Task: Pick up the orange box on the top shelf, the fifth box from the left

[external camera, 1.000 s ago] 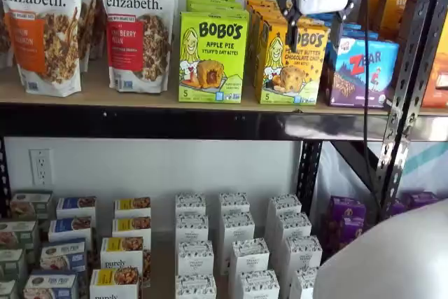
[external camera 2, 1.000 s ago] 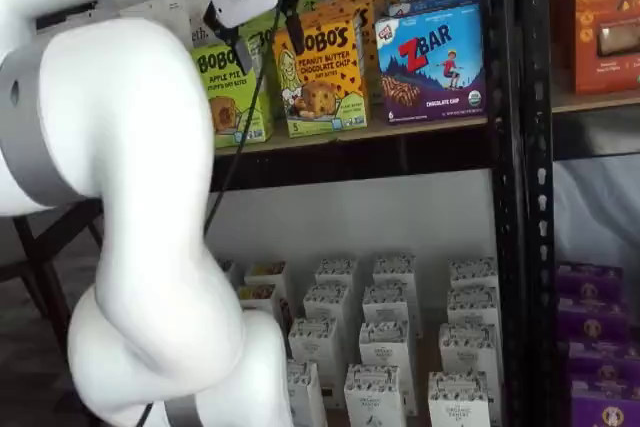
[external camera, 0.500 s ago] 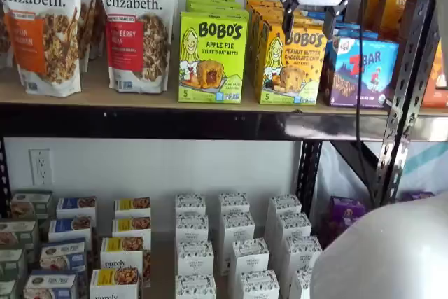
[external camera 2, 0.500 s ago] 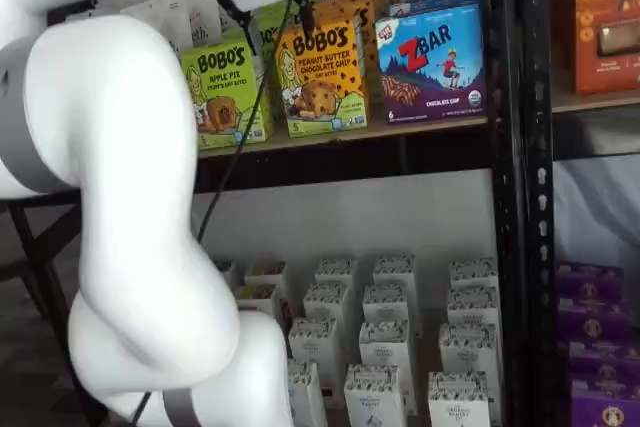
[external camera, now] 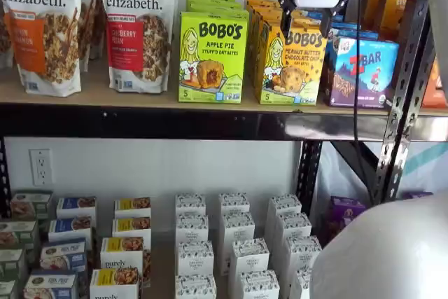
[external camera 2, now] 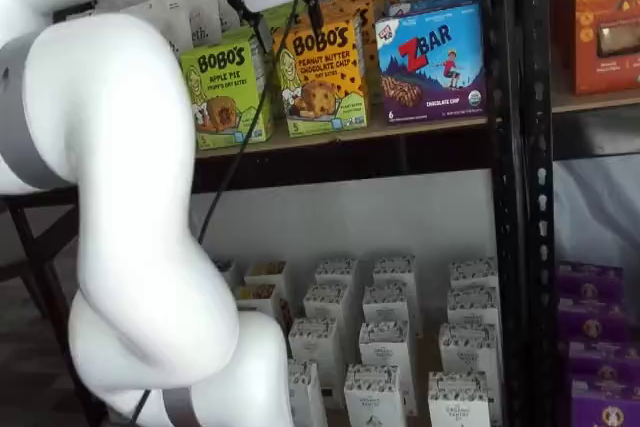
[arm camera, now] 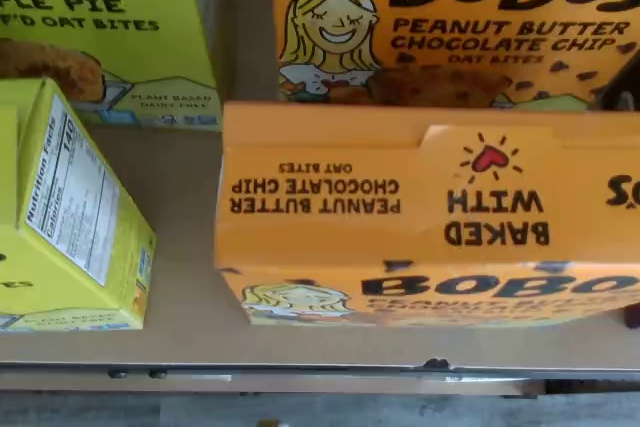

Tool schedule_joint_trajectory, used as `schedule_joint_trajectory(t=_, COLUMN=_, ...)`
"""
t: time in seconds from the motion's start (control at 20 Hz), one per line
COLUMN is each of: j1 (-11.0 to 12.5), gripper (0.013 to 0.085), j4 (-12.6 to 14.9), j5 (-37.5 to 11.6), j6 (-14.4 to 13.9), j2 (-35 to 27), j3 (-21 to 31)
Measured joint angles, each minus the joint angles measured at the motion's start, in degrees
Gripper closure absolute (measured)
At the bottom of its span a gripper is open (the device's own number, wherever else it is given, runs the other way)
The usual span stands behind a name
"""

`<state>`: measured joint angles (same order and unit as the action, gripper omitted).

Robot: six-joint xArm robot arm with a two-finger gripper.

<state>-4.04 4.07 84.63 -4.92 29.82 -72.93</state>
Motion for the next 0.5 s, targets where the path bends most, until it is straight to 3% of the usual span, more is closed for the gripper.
schedule_joint_trajectory(t=0.5, j1=1.0, gripper=0.013, j4=-1.6, j5=-2.3, j6=1.0, j2=0.7, j3=1.2)
